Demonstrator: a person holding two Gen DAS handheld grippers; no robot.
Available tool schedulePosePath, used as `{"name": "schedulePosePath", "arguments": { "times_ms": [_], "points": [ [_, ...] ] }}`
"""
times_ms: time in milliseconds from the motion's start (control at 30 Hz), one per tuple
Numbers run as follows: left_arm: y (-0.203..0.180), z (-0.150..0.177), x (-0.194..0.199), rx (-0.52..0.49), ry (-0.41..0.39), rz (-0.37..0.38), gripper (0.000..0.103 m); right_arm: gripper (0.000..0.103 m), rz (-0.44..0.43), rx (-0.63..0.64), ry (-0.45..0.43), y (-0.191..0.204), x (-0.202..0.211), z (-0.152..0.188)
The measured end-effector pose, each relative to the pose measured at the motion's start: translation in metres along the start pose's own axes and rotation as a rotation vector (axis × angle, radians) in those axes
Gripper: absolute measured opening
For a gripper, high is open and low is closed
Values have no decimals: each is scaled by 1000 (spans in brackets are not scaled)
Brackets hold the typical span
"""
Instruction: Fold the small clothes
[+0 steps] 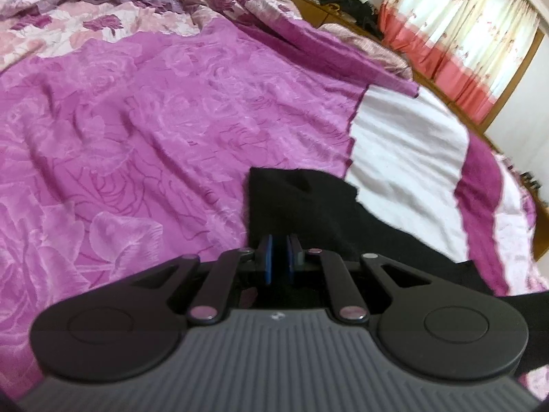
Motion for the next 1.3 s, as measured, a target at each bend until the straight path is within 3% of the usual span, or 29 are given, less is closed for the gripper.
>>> {"name": "schedulePosePath", "arguments": {
  "times_ms": [33, 67, 133, 167, 233, 300, 367, 433, 467, 500, 567, 667, 700, 900, 933, 1000, 1067, 1133, 1300],
  "points": [
    [-3, 1, -1, -28, 3, -10, 10, 11, 79, 10, 25, -12, -13, 5],
    [-5, 2, 0, -47, -5, -15, 10, 14, 152, 6, 105, -24, -28, 12],
    [-10, 3, 2, -85, -17, -22, 11, 22, 282, -21, 345, -47, -58, 34],
    [-11, 3, 4, -97, -19, -22, 11, 29, 268, -42, 360, -50, -59, 37],
    [-10, 0, 7, -90, -23, -10, 11, 43, 231, -60, 308, -46, -57, 27],
    [-6, -3, 10, -44, -14, 8, 11, 67, 198, -116, 278, -45, -58, 13],
    [-3, -4, 11, -9, -2, 35, 11, 76, 144, -211, 307, -50, -66, 0],
    [0, -6, 13, 5, -5, 36, 10, 73, 175, -239, 435, -50, -82, 2],
    [1, -7, 13, 7, -8, 33, 10, 62, 211, -198, 481, -48, -90, 5],
    [2, -8, 13, 11, -9, 30, 10, 35, 258, -117, 496, -44, -96, 6],
    [5, -8, 12, 32, -5, 30, 10, 19, 274, -12, 474, -34, -95, 6],
    [6, -7, 11, 44, 3, 38, 10, 15, 189, 93, 282, -14, -76, -13],
    [5, -6, 10, 37, 5, 34, 10, 15, 198, 119, 250, -14, -75, -15],
    [-2, -4, 8, -10, 25, 23, 10, 19, 331, 189, 323, -40, -102, 17],
    [-3, -4, 10, -25, 26, 13, 11, 29, 340, 173, 333, -43, -101, 22],
    [-2, -1, 11, -56, 46, -18, 13, 62, 378, 127, 320, -44, -95, 18],
    [-1, 6, 12, -97, 73, -58, 13, 82, 408, 104, 311, -42, -80, 12],
    [4, 20, 17, -156, 95, -96, 12, 86, 412, 145, 309, -36, -56, 9],
    [6, 49, 47, -379, 46, -191, 12, 92, 410, 201, 343, -15, 13, 22]
  ]
}}
Point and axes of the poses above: each gripper's, at about its wrist camera, not at the fingertips, and x roughly against the way its jaws point, y to its left, z to its underside, the point moved 4 cm from there along -x, roughly the way its jaws point, and after that the axes turned 9 degrees about -x, right-handed, at the moved point
